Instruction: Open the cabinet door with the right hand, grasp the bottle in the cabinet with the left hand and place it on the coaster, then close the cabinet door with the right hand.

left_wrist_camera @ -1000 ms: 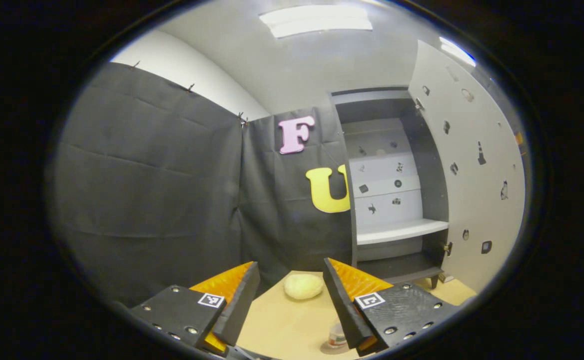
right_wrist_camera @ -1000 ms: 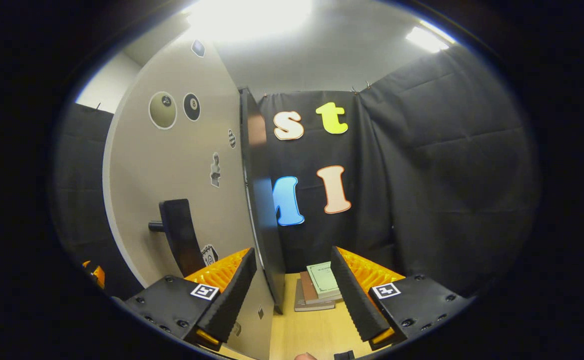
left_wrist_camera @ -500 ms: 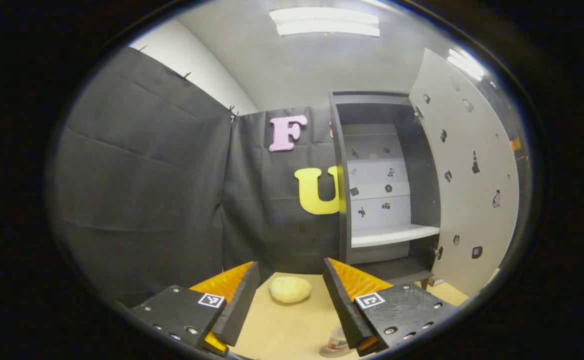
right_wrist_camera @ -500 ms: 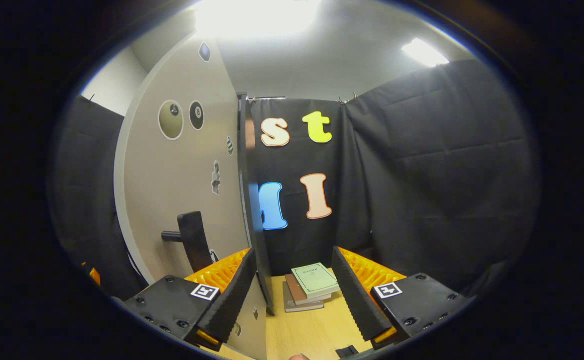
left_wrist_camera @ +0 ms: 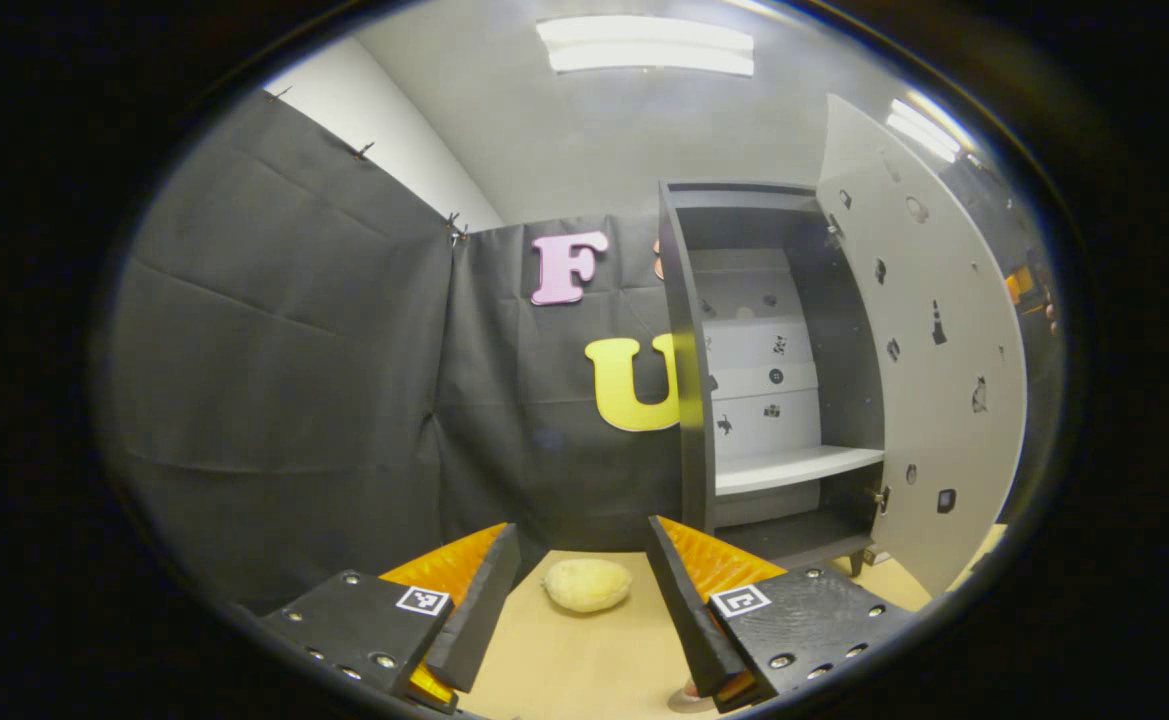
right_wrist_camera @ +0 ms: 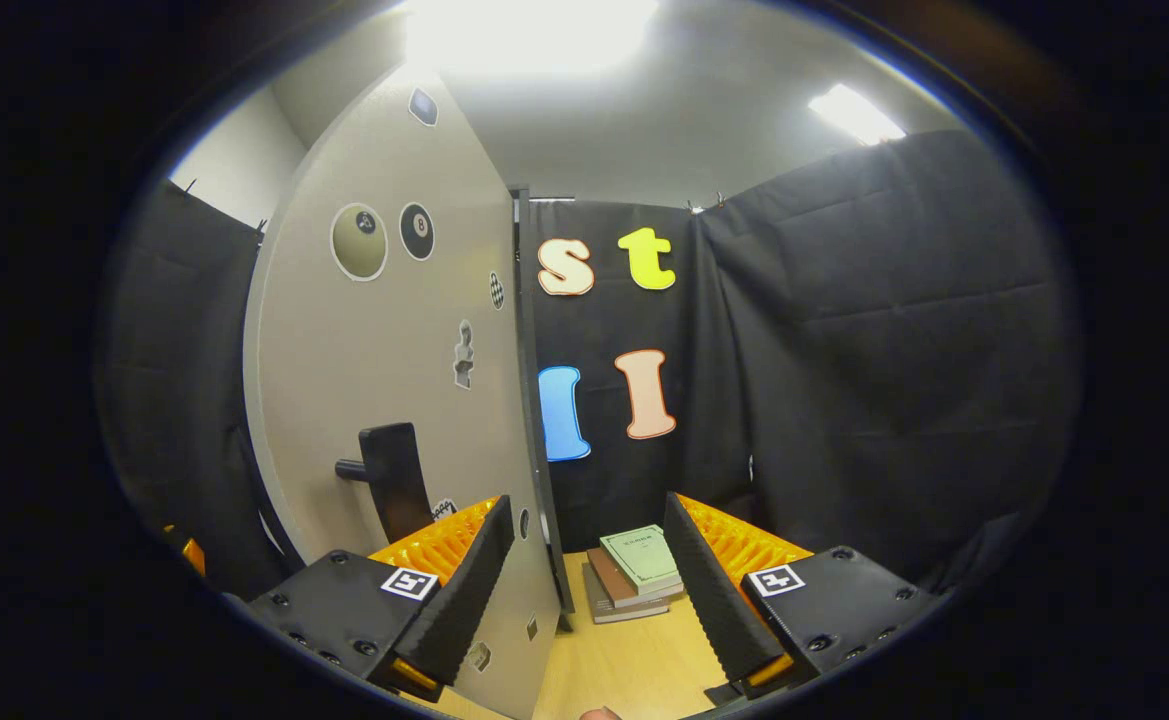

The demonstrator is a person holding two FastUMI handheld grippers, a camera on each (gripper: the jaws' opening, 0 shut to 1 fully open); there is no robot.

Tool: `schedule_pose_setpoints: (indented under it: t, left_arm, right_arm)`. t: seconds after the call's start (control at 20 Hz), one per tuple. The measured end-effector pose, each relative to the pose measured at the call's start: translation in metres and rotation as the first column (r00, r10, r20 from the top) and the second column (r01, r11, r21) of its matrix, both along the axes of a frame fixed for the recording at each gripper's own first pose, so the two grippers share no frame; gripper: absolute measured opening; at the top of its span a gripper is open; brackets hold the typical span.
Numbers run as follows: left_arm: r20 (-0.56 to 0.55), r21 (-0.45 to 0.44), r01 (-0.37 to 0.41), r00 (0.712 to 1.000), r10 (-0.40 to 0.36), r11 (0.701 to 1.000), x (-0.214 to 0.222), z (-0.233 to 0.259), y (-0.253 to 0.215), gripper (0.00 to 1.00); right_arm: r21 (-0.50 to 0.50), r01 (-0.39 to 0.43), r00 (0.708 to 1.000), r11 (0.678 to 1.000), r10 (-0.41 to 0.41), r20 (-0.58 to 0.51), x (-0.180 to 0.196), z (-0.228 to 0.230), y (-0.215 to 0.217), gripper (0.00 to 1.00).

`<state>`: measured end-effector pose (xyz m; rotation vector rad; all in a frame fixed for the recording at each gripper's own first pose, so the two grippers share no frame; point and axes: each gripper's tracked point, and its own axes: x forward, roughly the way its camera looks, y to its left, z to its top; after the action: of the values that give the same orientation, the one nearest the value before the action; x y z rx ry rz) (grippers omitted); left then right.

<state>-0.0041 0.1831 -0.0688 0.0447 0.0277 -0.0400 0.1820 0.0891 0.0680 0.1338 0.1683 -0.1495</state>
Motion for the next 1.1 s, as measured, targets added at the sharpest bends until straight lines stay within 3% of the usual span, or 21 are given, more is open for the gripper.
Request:
schedule_pose_setpoints:
  t: [0.4, 0.55, 0.85, 0.9, 1.1]
  left_arm:
    - [-0.027, -0.024, -0.011, 1.000, 0.010, 1.000, -0.003, -0.014, 0.034, 0.82]
    - [-0.033, -0.026, -0.028, 0.999, 0.027, 0.999, -0.012, -0.016, 0.050, 0.77]
    - [-0.035, -0.020, -0.051, 0.998, 0.051, 0.998, -0.025, -0.010, 0.078, 0.82]
    - [-0.039, -0.021, -0.052, 0.998, 0.051, 0.998, -0.026, -0.010, 0.079, 0.82]
    - [-0.018, -0.002, -0.054, 0.998, 0.054, 0.999, -0.034, 0.005, 0.079, 0.79]
  right_arm:
    - [-0.020, -0.102, 0.995, 0.995, 0.102, -0.009, 0.024, -0.003, 0.076, 0.97]
    - [-0.027, -0.146, 0.989, 0.989, 0.146, -0.009, 0.040, -0.003, 0.108, 0.97]
    - [-0.001, -0.278, 0.960, 0.960, 0.278, 0.031, 0.082, -0.018, 0.191, 0.97]
    - [0.003, -0.299, 0.953, 0.954, 0.299, 0.049, 0.086, -0.016, 0.205, 0.92]
    - [-0.028, -0.330, 0.938, 0.944, 0.331, 0.100, 0.067, 0.006, 0.228, 0.99]
